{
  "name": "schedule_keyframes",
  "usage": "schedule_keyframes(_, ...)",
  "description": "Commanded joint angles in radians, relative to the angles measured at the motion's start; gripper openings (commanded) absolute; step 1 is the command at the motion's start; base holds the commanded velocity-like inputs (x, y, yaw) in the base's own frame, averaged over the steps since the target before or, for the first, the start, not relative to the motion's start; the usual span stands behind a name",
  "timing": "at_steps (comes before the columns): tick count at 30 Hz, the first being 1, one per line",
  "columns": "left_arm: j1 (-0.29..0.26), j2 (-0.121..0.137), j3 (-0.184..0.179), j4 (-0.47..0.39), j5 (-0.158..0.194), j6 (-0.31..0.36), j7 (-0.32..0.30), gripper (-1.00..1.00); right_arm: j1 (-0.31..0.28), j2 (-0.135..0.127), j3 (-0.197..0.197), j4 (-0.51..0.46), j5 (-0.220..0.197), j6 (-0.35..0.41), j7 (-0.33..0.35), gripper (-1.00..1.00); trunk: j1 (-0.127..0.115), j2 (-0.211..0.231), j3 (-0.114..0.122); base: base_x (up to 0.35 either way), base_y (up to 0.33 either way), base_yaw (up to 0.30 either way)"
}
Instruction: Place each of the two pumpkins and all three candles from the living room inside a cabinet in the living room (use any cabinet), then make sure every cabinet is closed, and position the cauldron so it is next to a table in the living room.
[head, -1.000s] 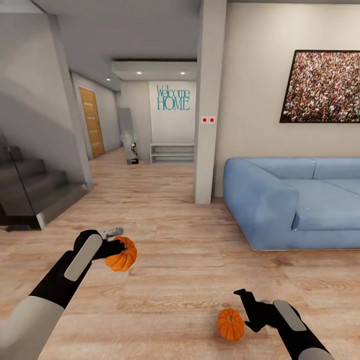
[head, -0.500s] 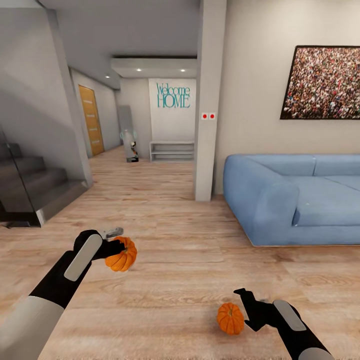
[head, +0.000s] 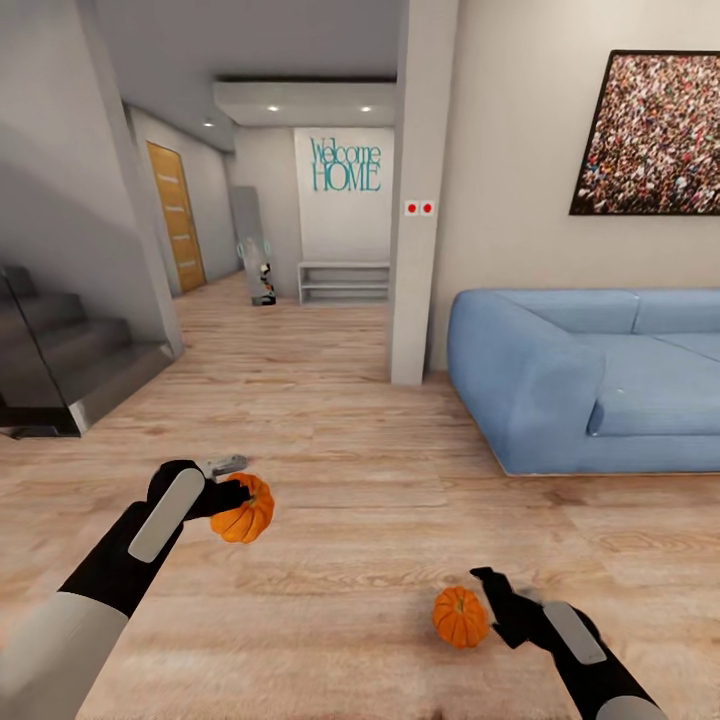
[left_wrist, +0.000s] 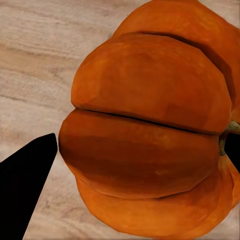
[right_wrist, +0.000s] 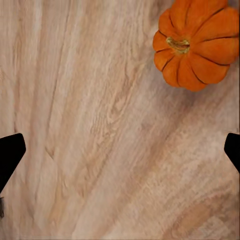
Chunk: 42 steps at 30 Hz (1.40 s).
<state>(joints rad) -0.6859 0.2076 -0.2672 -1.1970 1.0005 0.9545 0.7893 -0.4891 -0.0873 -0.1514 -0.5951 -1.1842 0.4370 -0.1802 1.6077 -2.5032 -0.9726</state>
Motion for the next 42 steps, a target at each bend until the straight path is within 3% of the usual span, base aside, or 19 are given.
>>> schedule_keyframes(1, -0.001, 0.001, -0.003, -0.001, 0.009, 0.000, 0.011, -1.00, 0.000, 0.000, -0.002, 0.001, 0.007, -0.020, 0.016, 1.00, 0.000, -0.001, -0.005, 0.000, 0.000, 0.000)
schedule_keyframes(6, -0.001, 0.001, -0.003, -0.001, 0.009, 0.000, 0.011, -1.00, 0.000, -0.004, -0.004, 0.020, 0.033, -0.055, 0.124, 1.00, 0.002, -0.002, -0.024, 0.000, 0.000, 0.000)
schedule_keyframes(10, -0.001, 0.001, -0.003, -0.001, 0.009, 0.000, 0.011, -1.00, 0.000, -0.014, -0.005, 0.051, 0.036, -0.062, 0.150, 1.00, 0.004, -0.003, -0.040, 0.000, 0.000, 0.000)
schedule_keyframes(42, -0.001, 0.001, -0.004, -0.001, 0.009, 0.000, 0.011, -1.00, 0.000, -0.017, -0.004, 0.074, 0.038, -0.069, 0.166, 1.00, 0.019, -0.010, -0.164, 0.000, 0.000, 0.000)
